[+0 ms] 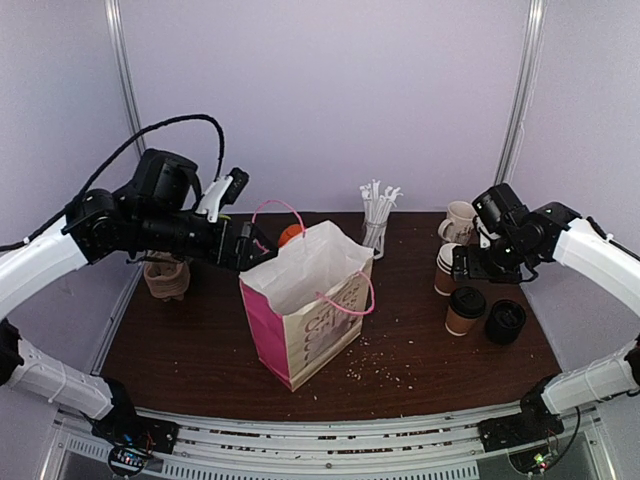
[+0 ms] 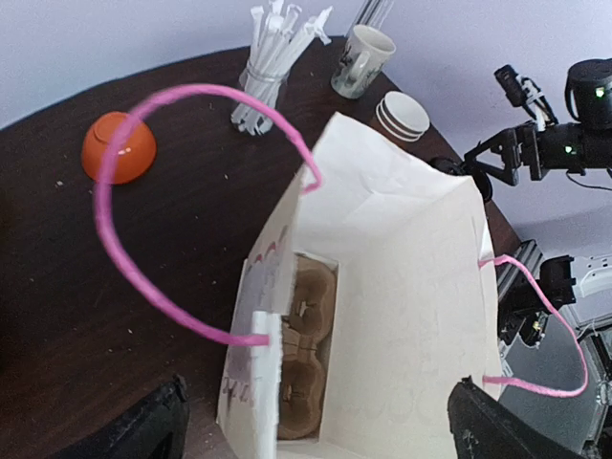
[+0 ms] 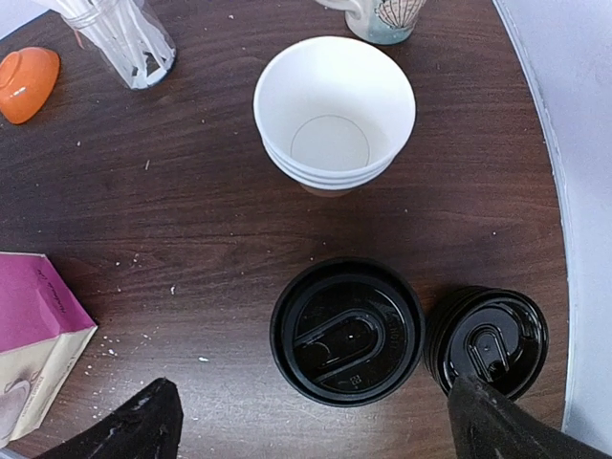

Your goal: Pack the takeout coffee

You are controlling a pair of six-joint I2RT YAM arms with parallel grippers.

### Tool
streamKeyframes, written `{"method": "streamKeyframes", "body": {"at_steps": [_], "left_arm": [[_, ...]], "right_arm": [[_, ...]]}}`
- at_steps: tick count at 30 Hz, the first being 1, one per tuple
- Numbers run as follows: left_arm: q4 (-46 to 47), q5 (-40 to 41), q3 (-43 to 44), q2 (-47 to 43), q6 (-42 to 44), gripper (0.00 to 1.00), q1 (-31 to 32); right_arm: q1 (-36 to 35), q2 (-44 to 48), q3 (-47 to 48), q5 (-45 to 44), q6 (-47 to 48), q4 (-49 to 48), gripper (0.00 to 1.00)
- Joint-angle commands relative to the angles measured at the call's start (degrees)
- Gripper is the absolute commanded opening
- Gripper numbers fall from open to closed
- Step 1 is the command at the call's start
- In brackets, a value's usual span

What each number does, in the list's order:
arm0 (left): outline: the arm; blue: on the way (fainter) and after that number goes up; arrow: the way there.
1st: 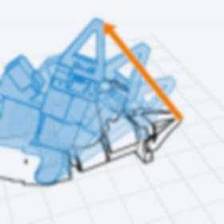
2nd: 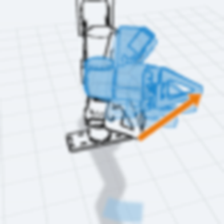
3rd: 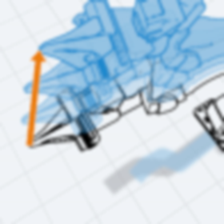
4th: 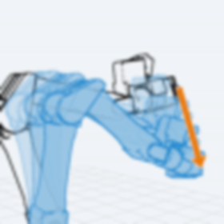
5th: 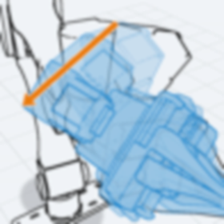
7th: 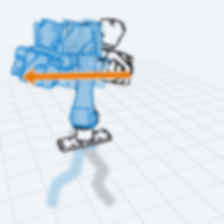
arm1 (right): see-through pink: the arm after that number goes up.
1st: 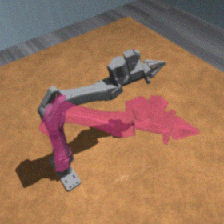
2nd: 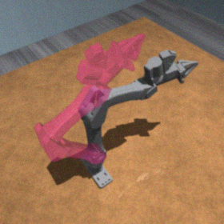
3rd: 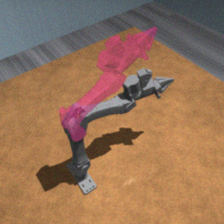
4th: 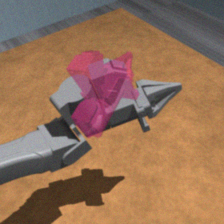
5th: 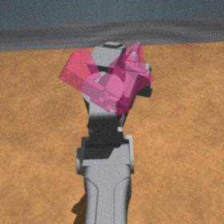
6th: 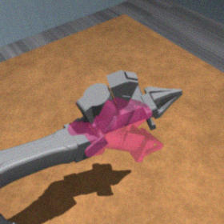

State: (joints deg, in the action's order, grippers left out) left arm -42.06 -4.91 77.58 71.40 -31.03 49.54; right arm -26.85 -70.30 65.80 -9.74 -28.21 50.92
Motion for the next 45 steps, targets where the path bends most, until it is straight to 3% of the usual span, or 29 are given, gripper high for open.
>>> {"method": "streamKeyframes", "body": {"at_steps": [1,5,12,33,45], "left_arm": [[9.48,7.3,-4.75,-5.87,5.59,0.98,-0.28],[17.66,13.58,-12.49,-13.34,7.67,0.98,-0.28],[29.58,16.98,-24.37,-23.55,12.71,0.98,-0.26],[30.59,15.82,-26.34,-20.29,13.21,0.98,-0.32],[30.64,15.19,-26.87,-20.11,12.36,0.98,-0.3]], "right_arm": [[1.92,-1.32,-1.53,2.47,1.17,2.25,1.0],[4.09,-1.7,-3.32,4.3,1.8,1.6,1.0],[6.37,-3.52,-4.39,7.21,3.26,1.05,1.0],[8.96,-7.93,-4.41,8.91,6.4,0.33,1.0],[9.11,-9.75,-4.23,10.84,6.76,-1.55,0.86]]}}
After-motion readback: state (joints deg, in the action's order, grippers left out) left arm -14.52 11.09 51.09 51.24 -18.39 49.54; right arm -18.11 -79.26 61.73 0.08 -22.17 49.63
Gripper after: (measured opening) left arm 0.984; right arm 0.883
